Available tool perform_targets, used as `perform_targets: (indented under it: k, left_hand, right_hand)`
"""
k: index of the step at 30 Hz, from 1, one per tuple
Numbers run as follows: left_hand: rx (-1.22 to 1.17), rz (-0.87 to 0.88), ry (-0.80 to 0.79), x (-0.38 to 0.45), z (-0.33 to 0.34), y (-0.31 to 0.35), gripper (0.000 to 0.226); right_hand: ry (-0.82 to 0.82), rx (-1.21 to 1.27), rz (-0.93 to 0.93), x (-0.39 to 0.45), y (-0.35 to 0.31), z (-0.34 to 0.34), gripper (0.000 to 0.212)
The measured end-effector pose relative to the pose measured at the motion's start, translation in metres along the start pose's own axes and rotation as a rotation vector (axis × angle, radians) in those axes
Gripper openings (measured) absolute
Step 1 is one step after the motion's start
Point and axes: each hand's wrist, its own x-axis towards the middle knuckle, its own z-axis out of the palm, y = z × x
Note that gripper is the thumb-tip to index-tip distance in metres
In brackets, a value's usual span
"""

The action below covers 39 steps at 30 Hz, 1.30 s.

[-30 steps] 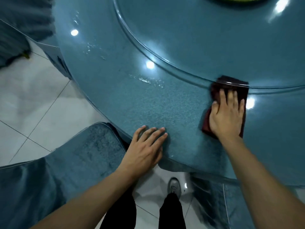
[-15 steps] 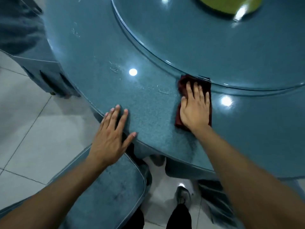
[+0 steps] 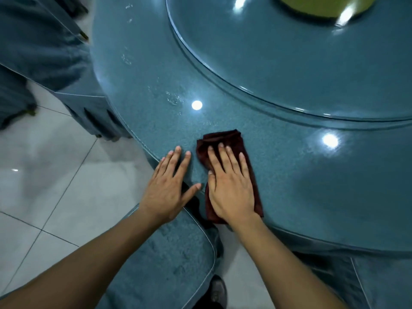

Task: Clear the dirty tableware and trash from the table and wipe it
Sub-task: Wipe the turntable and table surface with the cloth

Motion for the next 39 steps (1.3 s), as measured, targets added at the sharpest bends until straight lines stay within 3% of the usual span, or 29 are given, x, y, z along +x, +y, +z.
perform_targets:
  k: [4,8,12,16,20,25,29,39]
  left_hand:
    - [-0.011,0.021,-0.014,0.004,-0.018,-0.021,0.079]
    - [0.067,-0.152,-0.03,0.017,-0.04,-0.078,0.081]
    - [0.123,-0.057,-0.126,0.019,-0.041,-0.105,0.081]
    - [0.114,-0.043,-0.112,0.021,-0.04,-0.108,0.078]
    - [0.114,-0.045,-0.122,0.021,-0.037,-0.11,0.074]
    - [0.141,0.054,-0.163,0.025,-0.042,-0.126,0.081]
    - [0.142,0.15,-0.209,0.034,-0.051,-0.155,0.09]
    - [0.182,0.316,-0.259,0.038,-0.059,-0.171,0.089]
  right_hand:
    - [0.069,0.018,0.056,0.054,0.013,0.004,0.061]
    - [0.085,0.012,0.091,0.119,0.023,0.003,0.061]
    - [0.09,0.025,0.091,0.17,0.027,0.003,0.058]
    - [0.096,0.037,0.112,0.202,0.026,0.005,0.058]
    - [0.099,0.037,0.113,0.187,0.017,0.007,0.058]
    - [0.094,0.012,0.081,0.12,-0.054,0.024,0.067]
    - [0.099,-0.003,0.179,0.076,-0.093,0.03,0.065]
    - [0.122,-0.071,0.317,0.069,-0.106,0.033,0.062]
